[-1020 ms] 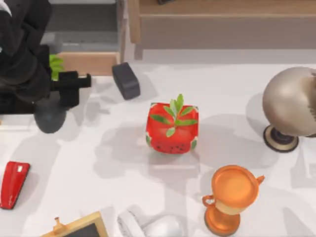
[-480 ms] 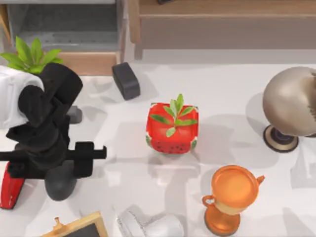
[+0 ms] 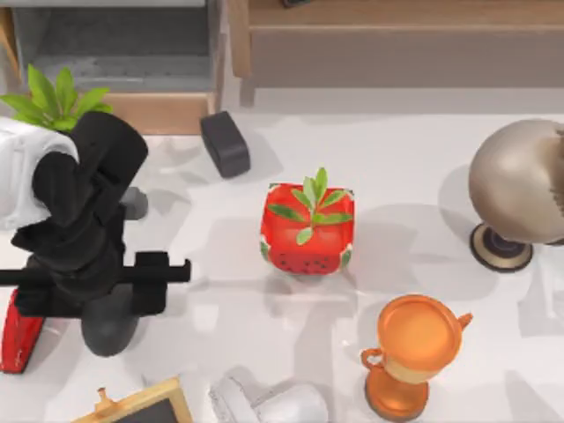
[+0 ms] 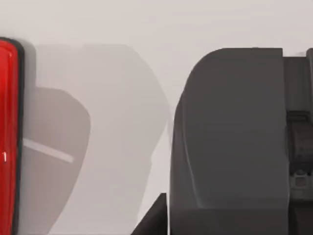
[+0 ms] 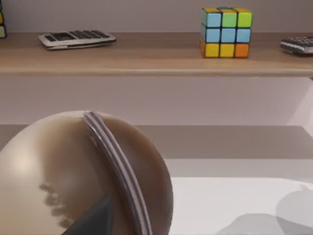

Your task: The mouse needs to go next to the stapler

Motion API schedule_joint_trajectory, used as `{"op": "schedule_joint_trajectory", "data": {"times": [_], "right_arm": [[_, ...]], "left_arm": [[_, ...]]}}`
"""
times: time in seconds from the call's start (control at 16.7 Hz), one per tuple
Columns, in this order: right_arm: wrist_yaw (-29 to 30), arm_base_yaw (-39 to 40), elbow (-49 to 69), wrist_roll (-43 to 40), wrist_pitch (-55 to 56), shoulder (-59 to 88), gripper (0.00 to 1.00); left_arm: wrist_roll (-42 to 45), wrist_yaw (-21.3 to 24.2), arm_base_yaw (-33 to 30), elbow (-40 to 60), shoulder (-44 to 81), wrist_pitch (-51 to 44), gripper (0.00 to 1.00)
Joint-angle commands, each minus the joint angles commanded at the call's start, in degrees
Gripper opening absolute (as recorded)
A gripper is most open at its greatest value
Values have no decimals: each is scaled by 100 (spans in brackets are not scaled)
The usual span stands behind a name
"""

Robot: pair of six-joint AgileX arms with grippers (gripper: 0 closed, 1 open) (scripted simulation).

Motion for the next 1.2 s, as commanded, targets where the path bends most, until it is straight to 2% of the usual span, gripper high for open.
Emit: {"op": "schedule_joint_trajectory", "data": {"times": [1.2], "right_arm": [[0,0,0,0,0,0,100]], "left_arm": [[4,-3,-4,-196,181,352,0]]}}
